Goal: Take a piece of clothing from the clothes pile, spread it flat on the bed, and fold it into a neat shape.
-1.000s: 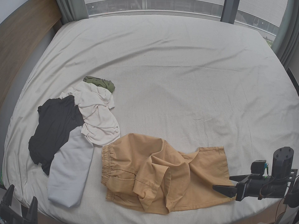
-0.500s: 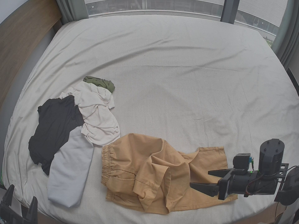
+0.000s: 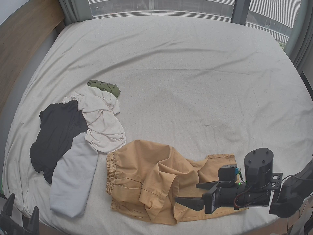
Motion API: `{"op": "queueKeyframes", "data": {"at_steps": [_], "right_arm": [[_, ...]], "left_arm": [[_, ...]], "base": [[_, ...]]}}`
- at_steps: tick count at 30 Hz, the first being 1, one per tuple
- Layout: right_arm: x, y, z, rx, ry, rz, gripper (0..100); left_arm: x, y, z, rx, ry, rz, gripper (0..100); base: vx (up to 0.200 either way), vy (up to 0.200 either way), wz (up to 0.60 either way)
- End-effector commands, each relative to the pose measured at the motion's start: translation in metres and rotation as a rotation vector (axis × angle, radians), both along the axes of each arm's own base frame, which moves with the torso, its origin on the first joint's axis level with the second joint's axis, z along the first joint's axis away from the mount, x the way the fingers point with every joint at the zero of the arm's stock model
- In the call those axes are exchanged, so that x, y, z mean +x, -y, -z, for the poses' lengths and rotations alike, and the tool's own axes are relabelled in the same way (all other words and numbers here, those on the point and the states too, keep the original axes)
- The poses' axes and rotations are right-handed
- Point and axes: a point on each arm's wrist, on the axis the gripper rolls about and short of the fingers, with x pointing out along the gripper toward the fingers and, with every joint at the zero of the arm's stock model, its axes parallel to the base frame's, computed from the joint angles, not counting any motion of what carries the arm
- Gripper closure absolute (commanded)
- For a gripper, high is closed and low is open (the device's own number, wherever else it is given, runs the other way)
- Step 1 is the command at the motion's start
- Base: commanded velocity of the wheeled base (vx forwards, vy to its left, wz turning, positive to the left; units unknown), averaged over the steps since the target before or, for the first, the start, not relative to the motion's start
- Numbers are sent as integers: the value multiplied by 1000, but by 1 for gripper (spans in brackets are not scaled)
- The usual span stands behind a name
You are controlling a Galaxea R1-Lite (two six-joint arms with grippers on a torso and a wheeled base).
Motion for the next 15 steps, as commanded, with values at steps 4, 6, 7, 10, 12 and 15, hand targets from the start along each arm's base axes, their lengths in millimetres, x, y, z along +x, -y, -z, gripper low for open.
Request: {"op": "queueKeyframes", "data": {"at_steps": [4,6,7,10,12,15], "right_arm": [[4,-19,18,-37,-41,-40,0],[5,-24,20,-31,-35,-48,0],[5,-24,21,-31,-35,-48,0],[8,-31,24,-18,-29,-53,0],[10,-36,27,-15,-33,-56,0],[12,-40,29,-14,-41,-56,0]], "left_arm": [[0,0,5,0,-3,-1,0],[0,0,5,0,-3,-1,0],[0,0,5,0,-3,-1,0],[0,0,5,0,-3,-1,0],[0,0,5,0,-3,0,0],[0,0,5,0,-3,-1,0]], "base": [[0,0,0],[0,0,0],[0,0,0],[0,0,0],[0,0,0],[0,0,0]]}}
